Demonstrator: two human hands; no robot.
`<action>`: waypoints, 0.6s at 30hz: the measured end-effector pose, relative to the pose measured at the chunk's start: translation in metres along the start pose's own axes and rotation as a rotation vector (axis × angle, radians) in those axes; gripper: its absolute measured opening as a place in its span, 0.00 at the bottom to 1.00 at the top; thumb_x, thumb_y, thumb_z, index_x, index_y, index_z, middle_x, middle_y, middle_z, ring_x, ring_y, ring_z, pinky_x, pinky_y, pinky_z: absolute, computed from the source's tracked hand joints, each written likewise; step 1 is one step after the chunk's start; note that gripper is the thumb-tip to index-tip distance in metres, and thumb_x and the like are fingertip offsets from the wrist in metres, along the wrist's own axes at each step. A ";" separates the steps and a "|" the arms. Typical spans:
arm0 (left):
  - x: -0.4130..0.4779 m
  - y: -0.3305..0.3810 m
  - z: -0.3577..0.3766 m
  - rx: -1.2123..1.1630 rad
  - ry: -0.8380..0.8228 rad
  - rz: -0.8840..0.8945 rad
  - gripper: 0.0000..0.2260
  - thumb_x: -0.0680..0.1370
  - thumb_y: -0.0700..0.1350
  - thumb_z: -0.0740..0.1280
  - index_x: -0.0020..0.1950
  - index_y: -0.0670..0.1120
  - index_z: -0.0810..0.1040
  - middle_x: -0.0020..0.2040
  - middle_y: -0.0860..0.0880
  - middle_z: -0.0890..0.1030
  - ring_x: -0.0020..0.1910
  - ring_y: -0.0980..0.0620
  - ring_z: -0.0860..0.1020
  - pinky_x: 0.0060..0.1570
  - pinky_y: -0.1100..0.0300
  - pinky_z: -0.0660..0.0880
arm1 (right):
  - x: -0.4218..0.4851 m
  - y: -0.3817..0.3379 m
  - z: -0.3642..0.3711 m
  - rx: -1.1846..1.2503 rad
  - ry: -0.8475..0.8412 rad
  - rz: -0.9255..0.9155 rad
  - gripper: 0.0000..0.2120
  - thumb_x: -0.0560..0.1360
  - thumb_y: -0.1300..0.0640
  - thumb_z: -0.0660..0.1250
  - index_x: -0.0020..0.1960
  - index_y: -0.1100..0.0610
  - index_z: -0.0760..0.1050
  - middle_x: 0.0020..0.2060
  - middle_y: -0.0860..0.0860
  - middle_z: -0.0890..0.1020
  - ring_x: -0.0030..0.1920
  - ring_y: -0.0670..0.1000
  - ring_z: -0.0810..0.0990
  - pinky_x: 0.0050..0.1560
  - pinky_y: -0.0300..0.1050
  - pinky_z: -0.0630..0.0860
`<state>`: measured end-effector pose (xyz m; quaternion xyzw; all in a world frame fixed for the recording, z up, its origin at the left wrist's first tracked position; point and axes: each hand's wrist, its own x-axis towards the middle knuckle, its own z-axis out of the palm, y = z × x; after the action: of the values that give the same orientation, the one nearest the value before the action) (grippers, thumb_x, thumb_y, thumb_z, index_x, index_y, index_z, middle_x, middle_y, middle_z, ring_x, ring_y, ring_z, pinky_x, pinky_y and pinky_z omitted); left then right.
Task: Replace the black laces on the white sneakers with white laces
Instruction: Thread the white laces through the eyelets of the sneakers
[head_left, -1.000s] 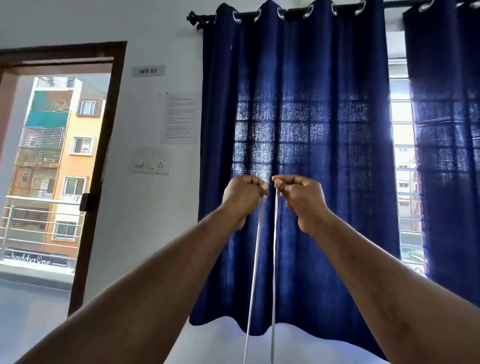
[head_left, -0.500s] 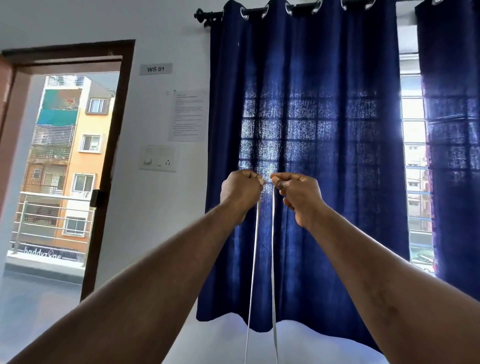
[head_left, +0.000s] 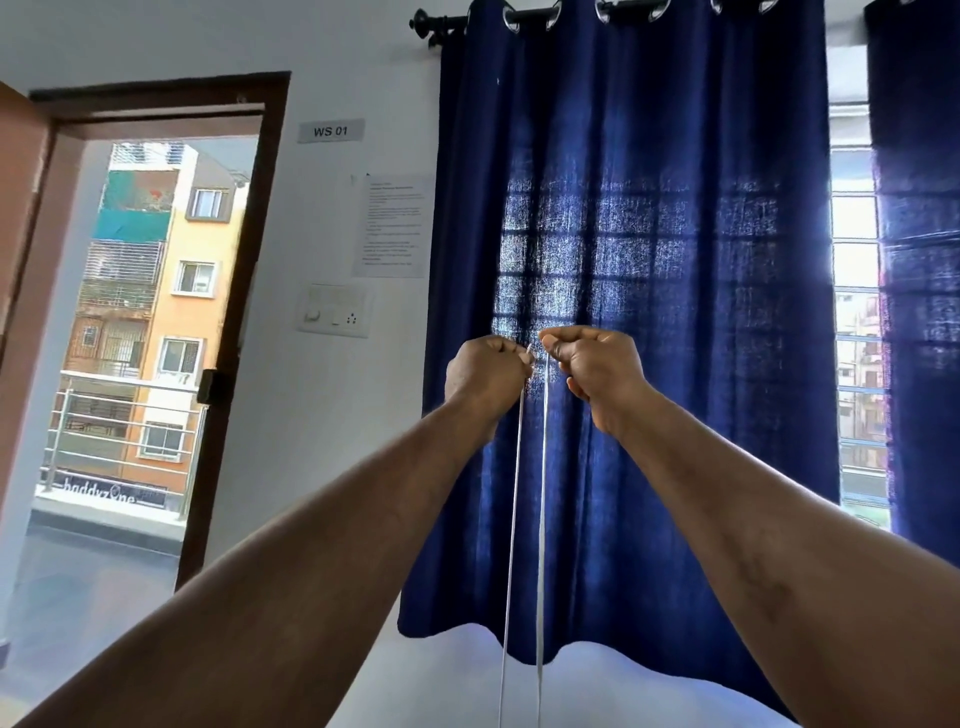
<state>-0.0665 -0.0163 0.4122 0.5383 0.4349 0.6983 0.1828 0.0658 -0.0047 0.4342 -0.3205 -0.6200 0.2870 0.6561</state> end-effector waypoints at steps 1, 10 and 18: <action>0.000 -0.001 -0.001 -0.005 0.001 -0.005 0.06 0.75 0.44 0.71 0.40 0.51 0.85 0.39 0.54 0.87 0.48 0.50 0.85 0.47 0.49 0.83 | 0.000 0.001 0.001 -0.004 0.002 -0.004 0.05 0.76 0.61 0.76 0.46 0.53 0.88 0.41 0.45 0.88 0.40 0.41 0.78 0.59 0.47 0.74; -0.011 -0.021 -0.007 -0.044 -0.073 -0.041 0.10 0.77 0.37 0.65 0.41 0.48 0.82 0.37 0.52 0.87 0.44 0.48 0.87 0.49 0.51 0.84 | -0.016 0.022 -0.005 -0.087 -0.039 0.000 0.04 0.78 0.60 0.73 0.50 0.53 0.86 0.45 0.47 0.89 0.42 0.42 0.82 0.37 0.32 0.74; -0.078 -0.109 -0.013 -0.016 -0.220 -0.121 0.03 0.82 0.39 0.67 0.50 0.45 0.79 0.45 0.40 0.85 0.33 0.47 0.82 0.35 0.56 0.83 | -0.078 0.119 -0.022 -0.156 -0.103 0.151 0.04 0.78 0.59 0.74 0.52 0.55 0.86 0.44 0.50 0.89 0.37 0.40 0.82 0.32 0.28 0.72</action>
<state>-0.0744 -0.0176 0.2780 0.5831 0.4384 0.6259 0.2757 0.0848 0.0087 0.2919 -0.4012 -0.6475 0.3028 0.5728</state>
